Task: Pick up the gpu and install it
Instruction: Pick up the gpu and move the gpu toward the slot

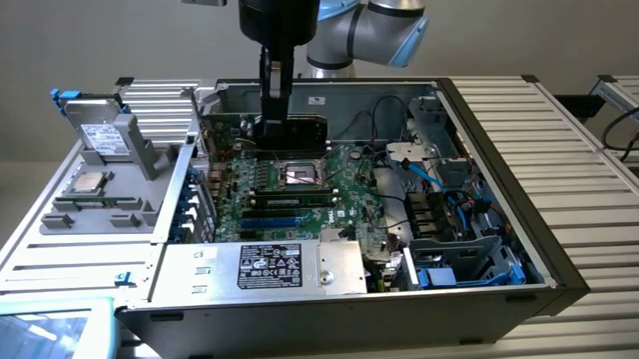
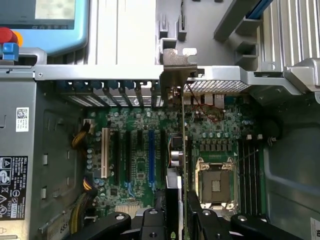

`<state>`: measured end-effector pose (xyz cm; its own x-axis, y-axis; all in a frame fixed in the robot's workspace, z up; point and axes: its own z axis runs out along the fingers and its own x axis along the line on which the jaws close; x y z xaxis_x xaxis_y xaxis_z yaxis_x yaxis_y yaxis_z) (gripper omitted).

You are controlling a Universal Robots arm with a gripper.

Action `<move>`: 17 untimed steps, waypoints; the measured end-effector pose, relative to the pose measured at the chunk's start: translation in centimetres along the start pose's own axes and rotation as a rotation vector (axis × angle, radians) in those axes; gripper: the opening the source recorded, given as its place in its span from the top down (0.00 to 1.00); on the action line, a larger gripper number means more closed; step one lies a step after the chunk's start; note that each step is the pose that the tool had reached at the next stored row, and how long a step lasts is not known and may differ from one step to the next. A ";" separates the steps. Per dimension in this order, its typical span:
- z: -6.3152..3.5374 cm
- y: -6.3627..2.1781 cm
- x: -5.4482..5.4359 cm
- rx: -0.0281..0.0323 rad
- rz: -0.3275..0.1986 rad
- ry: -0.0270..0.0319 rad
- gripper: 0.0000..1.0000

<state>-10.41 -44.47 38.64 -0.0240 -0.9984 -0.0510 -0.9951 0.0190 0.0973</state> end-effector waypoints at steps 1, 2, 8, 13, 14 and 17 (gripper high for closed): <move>0.18 -0.02 0.2 0.0000 0.000 -0.0002 0.72; 0.36 -0.05 0.4 0.0001 0.000 -0.0008 0.72; 1.38 -0.16 1.3 -0.0001 0.000 -0.0015 0.72; 2.28 -0.25 1.6 -0.0001 0.000 -0.0017 0.72; 2.46 -0.27 1.6 -0.0001 0.000 -0.0017 0.72; 2.99 -0.33 1.7 -0.0001 0.000 -0.0017 0.72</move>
<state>-10.41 -45.96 35.55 -0.0240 -0.9983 -0.0527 -0.9951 0.0188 0.0974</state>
